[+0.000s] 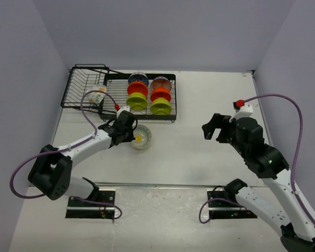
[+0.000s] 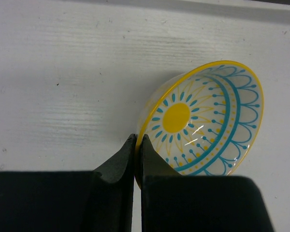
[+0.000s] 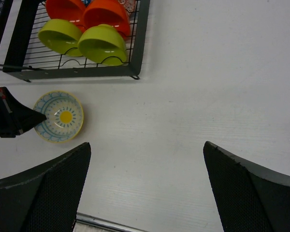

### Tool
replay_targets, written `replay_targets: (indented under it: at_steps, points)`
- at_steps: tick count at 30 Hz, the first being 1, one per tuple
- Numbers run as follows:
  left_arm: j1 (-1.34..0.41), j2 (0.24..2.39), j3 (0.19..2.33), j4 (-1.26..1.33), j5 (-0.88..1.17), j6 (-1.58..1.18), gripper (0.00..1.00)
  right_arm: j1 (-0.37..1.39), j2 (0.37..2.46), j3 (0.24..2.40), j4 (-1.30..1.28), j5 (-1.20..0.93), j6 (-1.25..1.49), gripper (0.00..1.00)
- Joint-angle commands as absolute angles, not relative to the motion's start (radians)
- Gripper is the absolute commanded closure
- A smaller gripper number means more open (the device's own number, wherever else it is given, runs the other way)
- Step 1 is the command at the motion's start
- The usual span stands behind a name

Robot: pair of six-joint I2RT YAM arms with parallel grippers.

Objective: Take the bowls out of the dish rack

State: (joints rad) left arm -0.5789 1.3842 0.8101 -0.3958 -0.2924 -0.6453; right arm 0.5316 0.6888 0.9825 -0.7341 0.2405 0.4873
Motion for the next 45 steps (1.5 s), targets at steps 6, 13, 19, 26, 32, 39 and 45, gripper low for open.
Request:
replay_targets:
  at_steps: [6,13,19,26,32,39,45]
  points:
    - [-0.563,1.445,0.804,-0.247,-0.250,-0.673,0.93,0.534,0.693,1.005,-0.678,0.236,0.459,0.01]
    - [-0.564,1.370,0.808,-0.290,-0.226,-0.673,0.20,0.531,0.761,1.041,-0.673,0.242,0.417,0.01]
    - [-0.565,1.177,0.894,-0.443,-0.279,-0.654,0.00,0.511,0.801,1.095,-0.657,0.207,0.403,0.01]
    - [-0.557,1.137,1.084,-0.603,-0.538,-0.626,0.00,0.479,0.787,1.092,-0.629,0.208,0.403,0.01]
    - [-0.360,1.294,1.319,-0.649,-0.525,-0.604,0.00,0.443,0.845,1.216,-0.629,0.189,0.347,0.01]
    - [-0.013,1.429,1.529,-0.670,-0.327,-0.649,0.00,0.442,0.724,1.048,-0.483,0.212,0.422,0.01]
    - [0.069,1.591,1.709,-0.766,-0.417,-0.655,0.00,0.443,0.808,1.060,-0.463,0.065,0.428,0.01]
